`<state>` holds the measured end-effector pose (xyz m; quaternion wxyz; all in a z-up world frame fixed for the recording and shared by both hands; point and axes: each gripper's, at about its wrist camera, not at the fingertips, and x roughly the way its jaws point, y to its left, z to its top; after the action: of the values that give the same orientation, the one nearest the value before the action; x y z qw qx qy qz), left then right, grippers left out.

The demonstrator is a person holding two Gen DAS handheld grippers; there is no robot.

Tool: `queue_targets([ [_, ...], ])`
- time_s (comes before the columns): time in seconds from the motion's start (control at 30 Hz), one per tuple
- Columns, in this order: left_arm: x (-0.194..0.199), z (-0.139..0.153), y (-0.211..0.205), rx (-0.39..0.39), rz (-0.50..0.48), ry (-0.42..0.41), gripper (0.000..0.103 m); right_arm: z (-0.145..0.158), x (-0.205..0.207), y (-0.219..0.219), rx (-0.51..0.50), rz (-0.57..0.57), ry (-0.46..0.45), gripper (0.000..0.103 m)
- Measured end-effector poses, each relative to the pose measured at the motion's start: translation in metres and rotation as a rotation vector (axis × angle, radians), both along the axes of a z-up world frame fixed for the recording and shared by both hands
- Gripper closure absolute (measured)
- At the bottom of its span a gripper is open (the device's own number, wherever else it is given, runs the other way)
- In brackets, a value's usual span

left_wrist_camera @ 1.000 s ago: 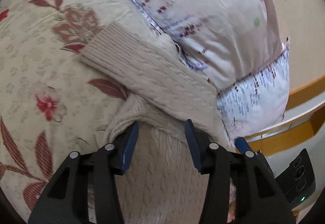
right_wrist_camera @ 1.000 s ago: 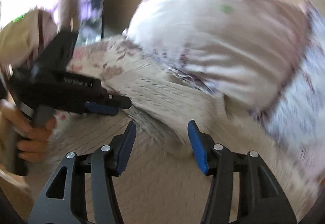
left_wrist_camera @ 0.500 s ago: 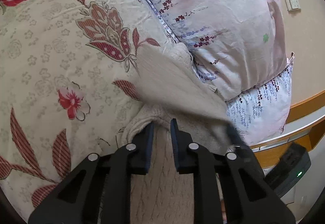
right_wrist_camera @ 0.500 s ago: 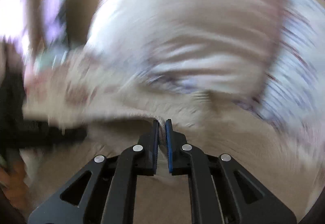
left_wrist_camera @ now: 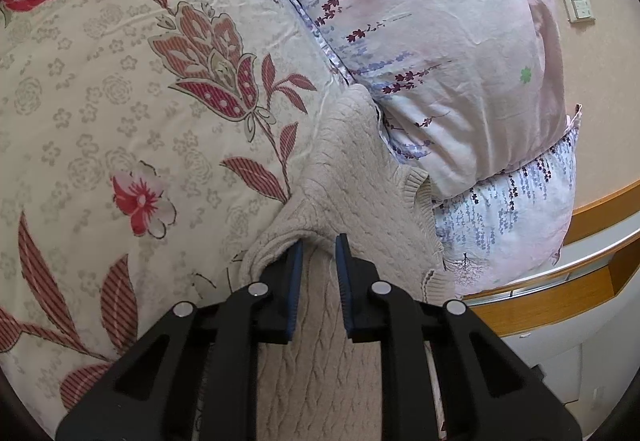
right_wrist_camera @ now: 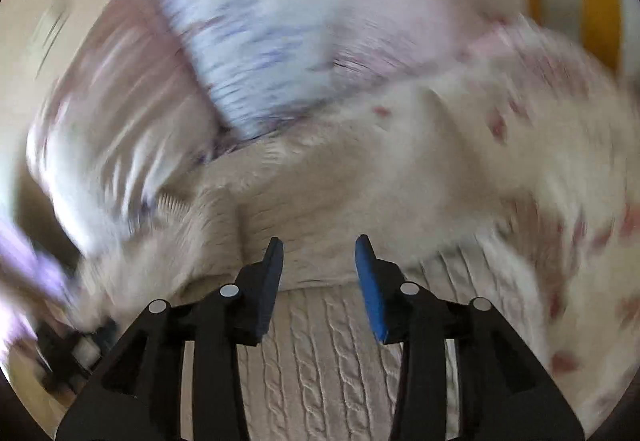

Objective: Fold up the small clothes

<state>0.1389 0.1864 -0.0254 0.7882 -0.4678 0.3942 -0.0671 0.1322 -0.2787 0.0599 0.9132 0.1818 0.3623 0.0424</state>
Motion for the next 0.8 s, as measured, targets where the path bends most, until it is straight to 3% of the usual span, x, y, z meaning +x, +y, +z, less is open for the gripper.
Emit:
queue_targets([
  [0.17,0.0,0.0,0.0,-0.001,-0.002,0.001,0.085,0.016,-0.025,0.116,-0.551,0.401,-0.265,0.063],
  [0.3,0.0,0.0,0.0,-0.006,-0.006,0.004,0.085,-0.003,-0.03,0.165,-0.769,0.598,-0.308,0.063],
  [0.47,0.0,0.0,0.0,-0.01,-0.009,0.006,0.085,-0.027,-0.011,0.18,-0.925,0.632,-0.28,0.063],
  [0.53,0.0,0.0,0.0,-0.01,-0.008,0.006,0.085,-0.031,-0.004,0.178,-0.885,0.626,-0.249,0.078],
  [0.57,0.0,0.0,0.0,-0.01,-0.009,0.007,0.085,-0.028,-0.002,0.173,-0.853,0.622,-0.233,0.096],
  [0.7,0.0,0.001,0.0,-0.01,-0.007,0.007,0.085,0.009,0.005,0.123,-0.495,0.445,-0.245,0.096],
  [0.8,-0.001,0.001,0.0,-0.011,-0.008,0.006,0.085,0.028,0.007,0.04,-0.081,0.171,-0.227,0.096],
])
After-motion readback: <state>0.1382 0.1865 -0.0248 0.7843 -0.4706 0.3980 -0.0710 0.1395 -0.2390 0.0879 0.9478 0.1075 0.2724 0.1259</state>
